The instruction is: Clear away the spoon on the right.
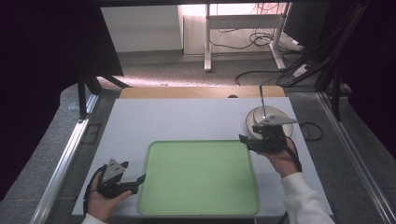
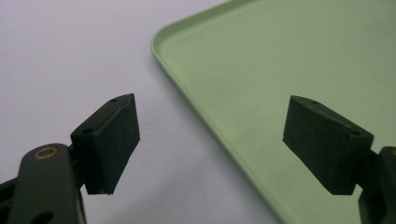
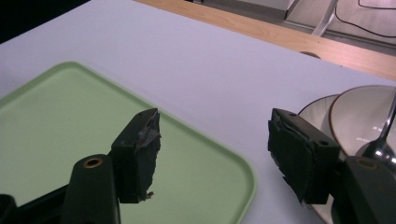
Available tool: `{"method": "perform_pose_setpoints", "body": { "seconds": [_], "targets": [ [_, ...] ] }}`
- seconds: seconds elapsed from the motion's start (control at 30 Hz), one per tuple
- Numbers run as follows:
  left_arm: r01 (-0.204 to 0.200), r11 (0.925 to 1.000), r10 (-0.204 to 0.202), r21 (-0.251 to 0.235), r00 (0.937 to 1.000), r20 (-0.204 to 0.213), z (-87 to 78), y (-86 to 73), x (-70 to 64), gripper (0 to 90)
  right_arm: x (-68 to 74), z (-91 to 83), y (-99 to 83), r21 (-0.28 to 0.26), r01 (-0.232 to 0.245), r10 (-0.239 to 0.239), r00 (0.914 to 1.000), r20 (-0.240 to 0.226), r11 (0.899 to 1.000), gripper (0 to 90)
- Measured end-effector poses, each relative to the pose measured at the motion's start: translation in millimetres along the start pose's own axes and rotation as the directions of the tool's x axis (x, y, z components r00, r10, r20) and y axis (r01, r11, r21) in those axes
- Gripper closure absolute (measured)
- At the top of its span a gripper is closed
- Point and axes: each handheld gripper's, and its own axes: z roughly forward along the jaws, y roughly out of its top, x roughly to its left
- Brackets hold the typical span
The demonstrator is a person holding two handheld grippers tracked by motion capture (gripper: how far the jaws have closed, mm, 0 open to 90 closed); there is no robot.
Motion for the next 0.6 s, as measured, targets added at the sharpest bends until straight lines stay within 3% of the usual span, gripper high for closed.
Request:
{"method": "perform_pose_setpoints", "body": {
  "seconds": [0.2,0.33,0.6],
  "targets": [
    [-0.005,1.0000,0.005,0.004,1.0000,0.000,0.3,-0.1,-0.7,18.2,-14.2,9.1,15.2,0.019,-0.011,0.011,0.9997,0.022,1.000,35.3],
    [-0.005,1.0000,0.005,-0.003,1.0000,-0.001,-0.4,1.3,-1.2,18.2,-23.9,13.8,21.8,0.024,-0.017,0.015,0.9980,0.061,1.000,36.3],
    [0.000,1.0000,0.000,0.003,1.0000,-0.004,0.5,0.4,-1.7,18.2,-46.4,21.2,28.4,0.014,-0.065,0.064,0.9936,0.093,0.998,37.5]
  ]
}}
